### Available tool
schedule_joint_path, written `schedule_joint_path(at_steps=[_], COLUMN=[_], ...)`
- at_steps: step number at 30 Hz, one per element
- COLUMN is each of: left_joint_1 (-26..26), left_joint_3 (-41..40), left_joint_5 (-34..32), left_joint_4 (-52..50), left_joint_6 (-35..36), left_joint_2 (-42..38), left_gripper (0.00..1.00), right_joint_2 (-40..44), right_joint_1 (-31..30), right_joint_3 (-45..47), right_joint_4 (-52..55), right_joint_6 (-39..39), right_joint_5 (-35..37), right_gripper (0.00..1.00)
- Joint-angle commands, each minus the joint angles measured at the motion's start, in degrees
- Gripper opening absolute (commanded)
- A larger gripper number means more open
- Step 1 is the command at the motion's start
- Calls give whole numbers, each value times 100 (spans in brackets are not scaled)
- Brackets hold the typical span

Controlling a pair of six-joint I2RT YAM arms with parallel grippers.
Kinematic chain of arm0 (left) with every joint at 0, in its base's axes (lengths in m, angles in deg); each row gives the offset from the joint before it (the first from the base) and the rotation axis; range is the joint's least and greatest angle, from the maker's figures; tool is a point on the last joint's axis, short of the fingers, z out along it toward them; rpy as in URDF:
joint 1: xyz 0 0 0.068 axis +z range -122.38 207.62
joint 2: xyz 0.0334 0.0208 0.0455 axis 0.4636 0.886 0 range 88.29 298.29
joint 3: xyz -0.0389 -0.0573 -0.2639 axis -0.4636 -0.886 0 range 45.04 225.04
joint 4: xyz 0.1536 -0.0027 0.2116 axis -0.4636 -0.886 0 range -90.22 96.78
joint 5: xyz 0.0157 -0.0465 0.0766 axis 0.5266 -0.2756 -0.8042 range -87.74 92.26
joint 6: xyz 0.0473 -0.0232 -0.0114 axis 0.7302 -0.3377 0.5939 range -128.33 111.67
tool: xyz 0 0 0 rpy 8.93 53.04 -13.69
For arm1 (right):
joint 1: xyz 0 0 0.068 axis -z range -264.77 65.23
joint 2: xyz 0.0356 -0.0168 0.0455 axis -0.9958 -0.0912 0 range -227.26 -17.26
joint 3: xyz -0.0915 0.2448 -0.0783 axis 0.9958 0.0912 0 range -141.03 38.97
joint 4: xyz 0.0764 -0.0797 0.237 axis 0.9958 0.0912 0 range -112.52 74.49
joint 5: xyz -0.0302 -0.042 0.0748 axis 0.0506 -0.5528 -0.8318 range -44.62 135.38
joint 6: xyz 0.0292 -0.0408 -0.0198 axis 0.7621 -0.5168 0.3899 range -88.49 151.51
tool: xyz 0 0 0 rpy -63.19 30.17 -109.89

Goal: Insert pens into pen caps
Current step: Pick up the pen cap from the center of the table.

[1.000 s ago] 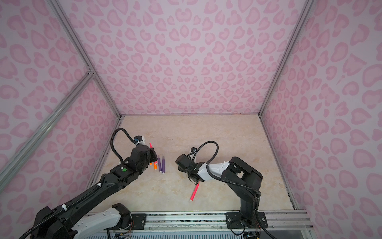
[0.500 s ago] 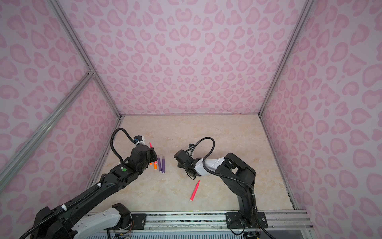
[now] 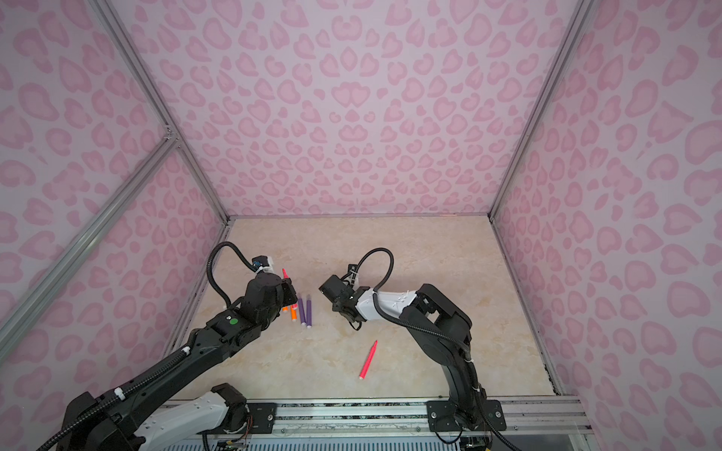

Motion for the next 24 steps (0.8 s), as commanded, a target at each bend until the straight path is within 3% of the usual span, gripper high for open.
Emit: schedule_joint_path(at_steps=[1,10,24], left_joint_1=[10,3,14], left_joint_3=[49,48,38], left_joint_5=[-26,-25,-25], left_joint_4=[55,46,27], left_joint_6=[11,15,19], left_joint_2=[-49,-117,-158], left_gripper=[3,3,3], right_joint_2=[-246,-296,-462], right_joint_1=[16,12,-5], right_joint_3=[-352,-324,-488], right_joint_4=[512,691,764], right_joint_6=[-280,-217,-298], right_joint_5=[67,277,151], right_gripper=[58,53,36])
